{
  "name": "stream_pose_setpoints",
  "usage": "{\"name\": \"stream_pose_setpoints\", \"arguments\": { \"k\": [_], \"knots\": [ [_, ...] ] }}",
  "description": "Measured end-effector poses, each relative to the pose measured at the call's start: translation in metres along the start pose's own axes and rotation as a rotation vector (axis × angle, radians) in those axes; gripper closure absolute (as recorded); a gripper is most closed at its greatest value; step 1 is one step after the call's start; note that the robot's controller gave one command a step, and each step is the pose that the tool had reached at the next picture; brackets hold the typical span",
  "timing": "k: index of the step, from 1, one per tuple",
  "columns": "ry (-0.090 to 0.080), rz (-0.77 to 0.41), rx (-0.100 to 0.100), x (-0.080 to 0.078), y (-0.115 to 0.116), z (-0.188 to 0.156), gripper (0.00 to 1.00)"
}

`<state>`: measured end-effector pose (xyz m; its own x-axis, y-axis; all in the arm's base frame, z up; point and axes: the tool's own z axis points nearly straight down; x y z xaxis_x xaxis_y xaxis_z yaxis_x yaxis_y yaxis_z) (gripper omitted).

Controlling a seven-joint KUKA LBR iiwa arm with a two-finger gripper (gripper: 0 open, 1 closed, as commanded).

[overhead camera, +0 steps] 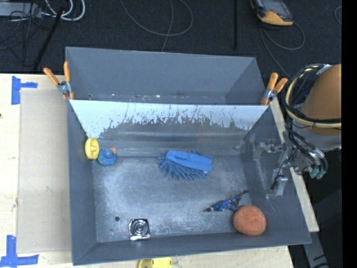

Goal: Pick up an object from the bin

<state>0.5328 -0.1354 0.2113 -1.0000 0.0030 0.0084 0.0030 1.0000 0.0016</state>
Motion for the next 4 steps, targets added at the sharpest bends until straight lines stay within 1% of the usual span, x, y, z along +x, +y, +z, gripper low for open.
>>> {"name": "stream_pose_setpoints", "arguments": {
  "k": [1, 2, 3, 4],
  "knots": [
    [-0.008, -0.004, 0.001, -0.002, 0.001, -0.005, 0.00],
    [-0.015, -0.002, 0.003, -0.009, 0.003, 0.040, 0.00],
    [-0.008, 0.021, 0.001, 0.023, 0.002, 0.087, 0.00],
    [-0.008, 0.051, 0.001, 0.037, 0.005, 0.127, 0.00]
  ]
}}
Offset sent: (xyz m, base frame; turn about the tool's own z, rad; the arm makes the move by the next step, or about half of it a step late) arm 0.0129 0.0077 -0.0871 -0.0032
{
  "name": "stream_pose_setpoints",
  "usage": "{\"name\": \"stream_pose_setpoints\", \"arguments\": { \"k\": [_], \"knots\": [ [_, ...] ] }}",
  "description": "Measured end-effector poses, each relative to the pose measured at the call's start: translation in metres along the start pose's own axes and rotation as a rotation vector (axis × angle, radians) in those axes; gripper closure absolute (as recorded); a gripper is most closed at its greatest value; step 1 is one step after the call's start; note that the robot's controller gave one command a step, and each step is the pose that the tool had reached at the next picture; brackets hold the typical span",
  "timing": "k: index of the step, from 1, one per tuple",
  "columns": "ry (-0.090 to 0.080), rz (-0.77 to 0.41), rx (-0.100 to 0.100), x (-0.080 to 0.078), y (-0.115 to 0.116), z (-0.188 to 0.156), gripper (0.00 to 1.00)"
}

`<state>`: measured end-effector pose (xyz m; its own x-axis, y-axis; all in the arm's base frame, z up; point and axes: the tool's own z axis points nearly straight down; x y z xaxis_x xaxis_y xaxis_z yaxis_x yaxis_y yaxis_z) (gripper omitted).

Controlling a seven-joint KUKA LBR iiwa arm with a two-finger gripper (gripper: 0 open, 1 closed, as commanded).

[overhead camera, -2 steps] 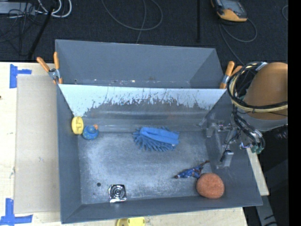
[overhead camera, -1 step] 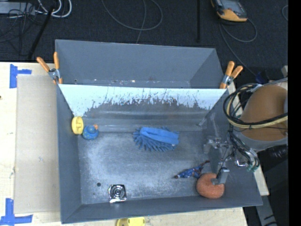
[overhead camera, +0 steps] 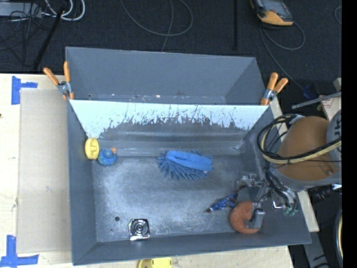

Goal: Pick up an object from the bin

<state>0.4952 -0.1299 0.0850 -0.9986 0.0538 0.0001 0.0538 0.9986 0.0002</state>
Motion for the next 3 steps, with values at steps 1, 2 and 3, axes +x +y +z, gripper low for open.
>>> {"name": "stream_pose_setpoints", "arguments": {
  "k": [1, 2, 3],
  "knots": [
    [0.003, 0.029, -0.002, 0.009, -0.006, 0.013, 1.00],
    [0.002, 0.028, -0.002, 0.009, -0.006, 0.013, 1.00],
    [-0.001, 0.042, 0.000, -0.010, -0.004, -0.122, 1.00]
  ]
}}
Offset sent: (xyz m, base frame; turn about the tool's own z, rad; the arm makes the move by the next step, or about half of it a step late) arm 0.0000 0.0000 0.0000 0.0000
